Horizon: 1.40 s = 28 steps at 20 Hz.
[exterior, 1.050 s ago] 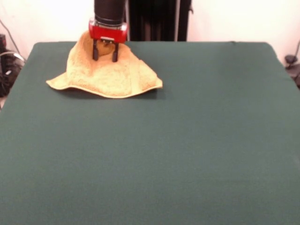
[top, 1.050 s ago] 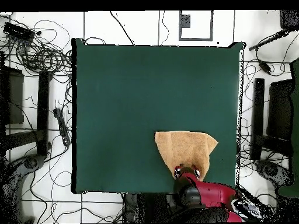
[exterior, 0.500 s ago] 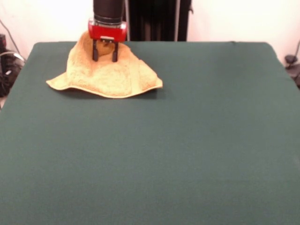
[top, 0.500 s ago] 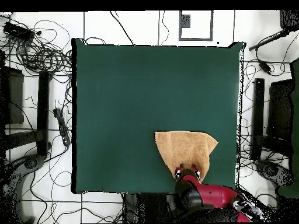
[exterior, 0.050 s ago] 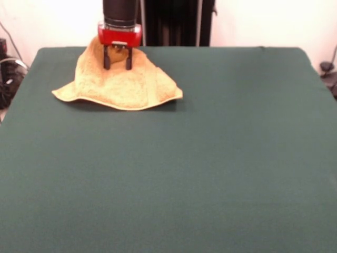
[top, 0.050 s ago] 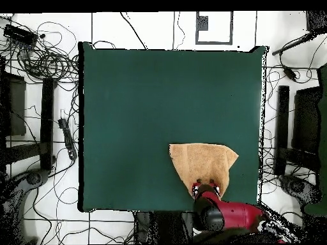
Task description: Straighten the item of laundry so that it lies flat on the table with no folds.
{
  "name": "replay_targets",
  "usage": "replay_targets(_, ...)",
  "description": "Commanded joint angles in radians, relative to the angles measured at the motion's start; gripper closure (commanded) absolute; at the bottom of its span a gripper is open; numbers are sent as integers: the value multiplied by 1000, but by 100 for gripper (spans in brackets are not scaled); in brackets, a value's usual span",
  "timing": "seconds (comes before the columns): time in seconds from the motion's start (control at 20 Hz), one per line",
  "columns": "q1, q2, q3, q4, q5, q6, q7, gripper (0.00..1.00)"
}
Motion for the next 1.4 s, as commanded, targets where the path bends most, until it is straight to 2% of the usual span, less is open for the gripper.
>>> replay_targets(0.05, -37, 292, 177, -327, 39, 292, -33, 0)
replay_targets(0.35, 72, 325, 146, -430, 143, 307, 62, 0)
replay_targets(0.65, 148, 346, 143, -519, 91, 420, -2, 0)
replay_targets(0.85, 152, 345, 181, -543, 19, 502, -69, 0)
replay_targets(0.95, 109, 354, 231, -530, 23, 501, -76, 0)
replay_targets(1.4, 110, 356, 269, -520, 50, 526, 30, 0)
